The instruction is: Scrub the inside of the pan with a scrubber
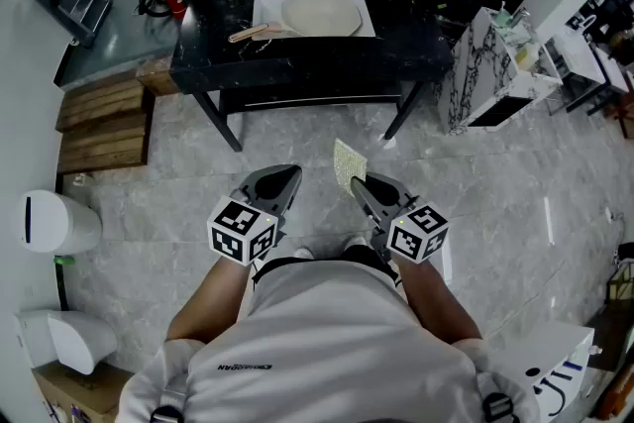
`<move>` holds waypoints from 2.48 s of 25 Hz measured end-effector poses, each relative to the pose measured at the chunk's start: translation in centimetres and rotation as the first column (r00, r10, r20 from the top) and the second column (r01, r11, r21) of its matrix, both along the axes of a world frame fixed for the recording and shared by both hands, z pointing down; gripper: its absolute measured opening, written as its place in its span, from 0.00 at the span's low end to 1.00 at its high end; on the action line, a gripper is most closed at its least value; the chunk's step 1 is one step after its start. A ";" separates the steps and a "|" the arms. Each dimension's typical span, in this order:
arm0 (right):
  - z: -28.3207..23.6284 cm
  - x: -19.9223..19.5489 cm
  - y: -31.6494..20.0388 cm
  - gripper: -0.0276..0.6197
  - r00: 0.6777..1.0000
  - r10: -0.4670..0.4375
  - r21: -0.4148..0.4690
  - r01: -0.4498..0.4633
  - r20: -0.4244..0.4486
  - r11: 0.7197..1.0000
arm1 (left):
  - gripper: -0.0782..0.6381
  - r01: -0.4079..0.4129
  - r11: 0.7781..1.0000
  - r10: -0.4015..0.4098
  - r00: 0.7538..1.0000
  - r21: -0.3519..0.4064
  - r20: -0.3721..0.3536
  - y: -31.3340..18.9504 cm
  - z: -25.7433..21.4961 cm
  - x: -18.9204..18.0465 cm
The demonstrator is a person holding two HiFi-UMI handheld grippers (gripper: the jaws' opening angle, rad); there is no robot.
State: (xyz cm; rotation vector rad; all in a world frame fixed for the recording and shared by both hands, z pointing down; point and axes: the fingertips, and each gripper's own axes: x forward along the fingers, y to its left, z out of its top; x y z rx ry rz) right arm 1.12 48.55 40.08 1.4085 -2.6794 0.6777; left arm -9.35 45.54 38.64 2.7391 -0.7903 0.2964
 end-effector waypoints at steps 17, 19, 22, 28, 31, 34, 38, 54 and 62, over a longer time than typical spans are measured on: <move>-0.4 -0.7 -0.4 0.15 0.997 0.019 -0.023 -0.018 0.071 1.000 | 0.13 -0.004 1.000 0.004 1.000 0.012 0.001 -0.3 -0.3 -1.1; -0.3 -0.7 -0.5 0.15 0.996 0.023 -0.038 -0.020 0.091 0.999 | 0.13 -0.005 1.000 0.005 1.000 0.007 0.001 -0.4 0.0 -1.2; 0.2 -0.6 -1.0 0.15 0.996 0.033 -0.058 -0.029 0.084 0.998 | 0.13 -0.007 1.000 0.007 1.000 -0.006 0.003 -0.8 0.4 -1.3; 0.6 0.1 -2.4 0.15 0.996 0.036 -0.073 -0.030 0.078 0.997 | 0.13 -0.003 1.000 0.004 1.000 -0.022 0.006 -2.1 1.1 -0.8; 1.0 0.9 -3.9 0.15 0.995 0.053 -0.082 -0.046 0.085 0.996 | 0.13 0.007 0.999 -0.007 1.000 -0.031 0.009 -3.4 1.5 -0.5; 1.5 1.8 -6.3 0.15 0.993 0.064 -0.094 -0.055 0.100 0.994 | 0.13 0.017 0.999 -0.016 1.000 -0.041 0.022 -5.3 2.1 0.0; 2.1 3.3 -10.4 0.15 0.992 0.070 -0.113 -0.057 0.110 0.992 | 0.13 0.032 0.998 -0.030 0.999 -0.049 0.034 -8.8 2.5 1.0; -0.5 10.2 -28.4 0.15 0.998 -0.055 -0.037 0.056 0.031 0.998 | 0.13 0.123 0.992 -0.122 0.990 0.000 0.070 -26.3 -0.1 8.3; 0.6 12.4 -33.5 0.15 0.995 -0.090 -0.052 0.093 0.051 0.994 | 0.13 0.158 0.987 -0.156 0.982 -0.011 0.110 -30.3 0.9 10.2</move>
